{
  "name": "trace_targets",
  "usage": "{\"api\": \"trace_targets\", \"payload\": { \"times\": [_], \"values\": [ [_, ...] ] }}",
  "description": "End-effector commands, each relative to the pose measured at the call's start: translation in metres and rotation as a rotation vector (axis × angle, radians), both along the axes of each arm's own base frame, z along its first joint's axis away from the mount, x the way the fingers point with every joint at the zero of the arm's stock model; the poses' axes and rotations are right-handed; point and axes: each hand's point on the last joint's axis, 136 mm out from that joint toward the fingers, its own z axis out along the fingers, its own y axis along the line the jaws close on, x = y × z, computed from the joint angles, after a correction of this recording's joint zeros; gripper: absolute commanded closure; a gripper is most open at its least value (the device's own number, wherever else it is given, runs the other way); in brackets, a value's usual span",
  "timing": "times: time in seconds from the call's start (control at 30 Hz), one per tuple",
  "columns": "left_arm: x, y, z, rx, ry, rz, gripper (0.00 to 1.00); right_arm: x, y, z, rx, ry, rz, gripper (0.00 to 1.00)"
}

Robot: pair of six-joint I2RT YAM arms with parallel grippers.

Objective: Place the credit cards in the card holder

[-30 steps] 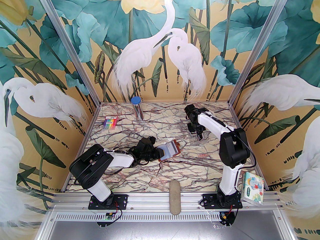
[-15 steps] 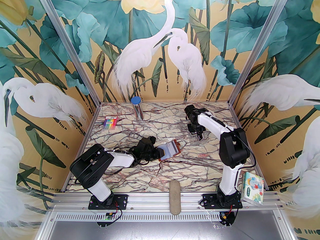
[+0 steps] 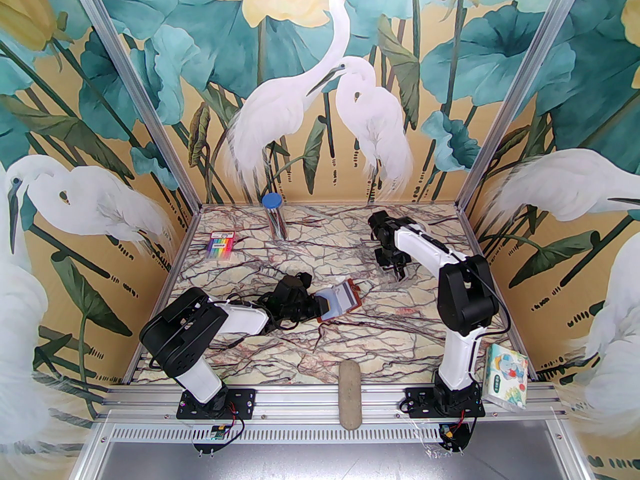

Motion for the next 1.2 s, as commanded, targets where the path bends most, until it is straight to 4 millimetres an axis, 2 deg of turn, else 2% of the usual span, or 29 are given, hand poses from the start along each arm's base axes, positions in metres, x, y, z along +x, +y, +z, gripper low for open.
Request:
{"api": "trace_targets", "payload": {
  "times": [0.0,0.23,0.57,1.17],
  "values": [
    [-0.013,0.014,-0.032,0.086,0.096,0.014,0.64,-0.006,-0.001,-0.016,-0.021,0.037,-0.012,0.72],
    [-0.013,0.015,-0.032,0.086,0.096,0.016,0.64,-0.007,-0.004,-0.017,-0.034,0.044,-0.016,0.71],
    [-0.013,0.014,-0.032,0.086,0.098,0.014,0.64,-0.009,0.008,-0.021,0.040,0.061,-0.003,0.72],
    [-0.013,0.014,-0.032,0.085,0.097,0.012,0.64,-0.008,0.005,-0.018,0.042,0.057,-0.010,0.72]
  ]
}}
